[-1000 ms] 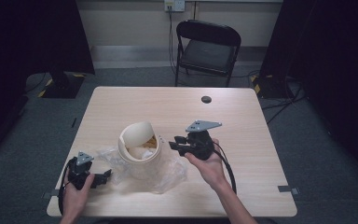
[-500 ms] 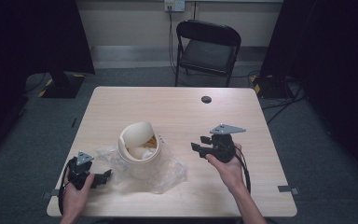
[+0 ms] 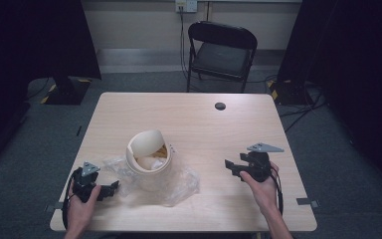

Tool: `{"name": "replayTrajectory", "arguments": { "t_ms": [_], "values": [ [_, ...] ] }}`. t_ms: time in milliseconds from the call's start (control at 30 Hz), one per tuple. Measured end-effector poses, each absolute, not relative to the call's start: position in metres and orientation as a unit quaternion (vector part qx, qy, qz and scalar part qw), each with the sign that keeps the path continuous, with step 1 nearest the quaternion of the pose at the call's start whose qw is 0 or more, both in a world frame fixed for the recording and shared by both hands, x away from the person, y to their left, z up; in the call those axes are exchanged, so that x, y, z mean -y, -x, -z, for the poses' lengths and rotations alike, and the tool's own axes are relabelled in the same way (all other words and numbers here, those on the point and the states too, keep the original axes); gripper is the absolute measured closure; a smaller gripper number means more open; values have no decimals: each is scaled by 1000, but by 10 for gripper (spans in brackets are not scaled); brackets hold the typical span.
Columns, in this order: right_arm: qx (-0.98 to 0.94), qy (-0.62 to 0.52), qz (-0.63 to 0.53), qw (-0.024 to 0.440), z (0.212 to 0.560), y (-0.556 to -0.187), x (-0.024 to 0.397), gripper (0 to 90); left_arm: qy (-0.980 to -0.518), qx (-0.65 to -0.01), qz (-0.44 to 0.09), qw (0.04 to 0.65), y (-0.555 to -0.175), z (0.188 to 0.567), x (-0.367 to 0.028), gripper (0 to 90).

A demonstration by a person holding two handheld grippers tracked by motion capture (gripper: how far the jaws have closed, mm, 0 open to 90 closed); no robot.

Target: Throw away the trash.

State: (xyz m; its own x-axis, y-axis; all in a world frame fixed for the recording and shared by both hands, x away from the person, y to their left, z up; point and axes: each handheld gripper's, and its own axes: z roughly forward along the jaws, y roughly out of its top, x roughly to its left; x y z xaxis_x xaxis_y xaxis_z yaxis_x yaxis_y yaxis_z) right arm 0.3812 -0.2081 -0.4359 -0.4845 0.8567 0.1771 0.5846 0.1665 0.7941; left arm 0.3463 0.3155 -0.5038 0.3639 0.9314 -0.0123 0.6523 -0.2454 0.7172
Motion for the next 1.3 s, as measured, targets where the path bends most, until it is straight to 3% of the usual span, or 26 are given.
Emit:
{"name": "replayTrajectory", "arguments": {
  "t_ms": [300,700,1000,1167,1300],
  "values": [
    [-726,-544,-386,166,466,-377,245,201,-759,-521,-215,324,-346,504,-316,0],
    [-725,-572,-334,188,485,-364,278,175,-759,-521,-215,325,-346,504,-316,0],
    [-716,-581,-327,206,492,-355,292,163,-759,-521,-215,325,-346,504,-316,0],
    [-724,-560,-313,253,500,-350,285,144,-759,-522,-215,325,-346,504,-316,0],
    [-723,-563,-312,252,500,-350,283,129,-759,-521,-215,324,-346,504,-316,0]
  ]
}}
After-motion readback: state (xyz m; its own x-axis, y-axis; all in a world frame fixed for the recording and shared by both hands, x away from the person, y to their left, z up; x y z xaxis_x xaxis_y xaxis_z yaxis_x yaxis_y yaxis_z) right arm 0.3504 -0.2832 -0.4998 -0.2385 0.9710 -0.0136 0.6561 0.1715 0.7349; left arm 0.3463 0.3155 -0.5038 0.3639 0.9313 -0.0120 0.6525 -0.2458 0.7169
